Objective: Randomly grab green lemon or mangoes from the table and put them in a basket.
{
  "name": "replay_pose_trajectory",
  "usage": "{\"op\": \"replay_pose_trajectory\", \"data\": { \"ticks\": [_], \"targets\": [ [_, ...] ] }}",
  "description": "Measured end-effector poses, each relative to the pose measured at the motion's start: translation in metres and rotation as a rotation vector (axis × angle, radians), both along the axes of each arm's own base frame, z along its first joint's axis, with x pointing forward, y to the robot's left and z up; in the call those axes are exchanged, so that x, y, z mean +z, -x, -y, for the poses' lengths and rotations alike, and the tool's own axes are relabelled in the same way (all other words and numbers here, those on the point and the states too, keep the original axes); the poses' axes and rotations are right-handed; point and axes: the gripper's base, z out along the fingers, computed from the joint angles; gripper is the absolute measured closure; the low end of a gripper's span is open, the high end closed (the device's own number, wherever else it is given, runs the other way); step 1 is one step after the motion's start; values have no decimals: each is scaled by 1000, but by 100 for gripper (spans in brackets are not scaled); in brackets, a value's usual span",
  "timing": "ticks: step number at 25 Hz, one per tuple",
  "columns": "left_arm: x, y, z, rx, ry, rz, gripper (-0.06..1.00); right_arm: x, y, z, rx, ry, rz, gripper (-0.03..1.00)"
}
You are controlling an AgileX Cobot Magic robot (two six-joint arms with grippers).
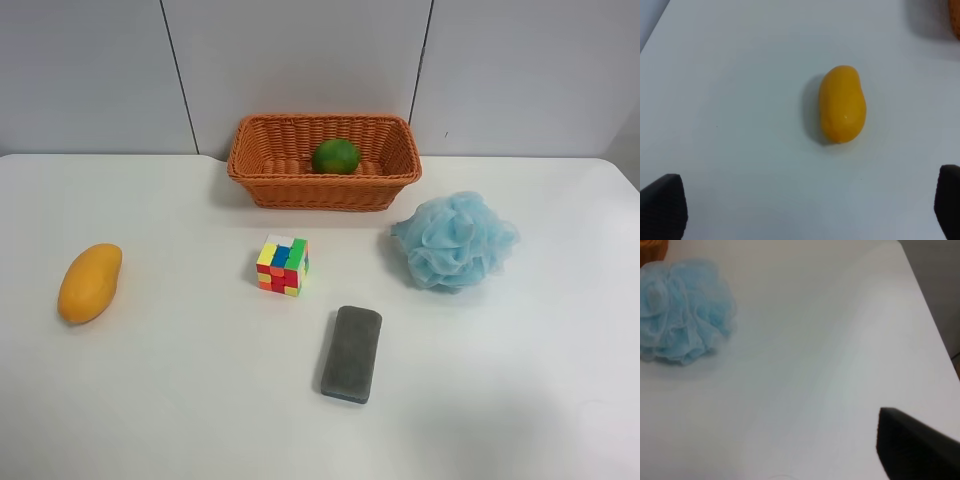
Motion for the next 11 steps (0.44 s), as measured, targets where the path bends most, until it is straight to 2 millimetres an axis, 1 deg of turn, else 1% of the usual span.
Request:
{"op": "replay_pose_trajectory", "data": {
  "ticks": [11],
  "targets": [
    [0, 0, 0, -1, 0, 0, -5, 0, 0, 0, 0, 0, 0, -3]
  ]
}}
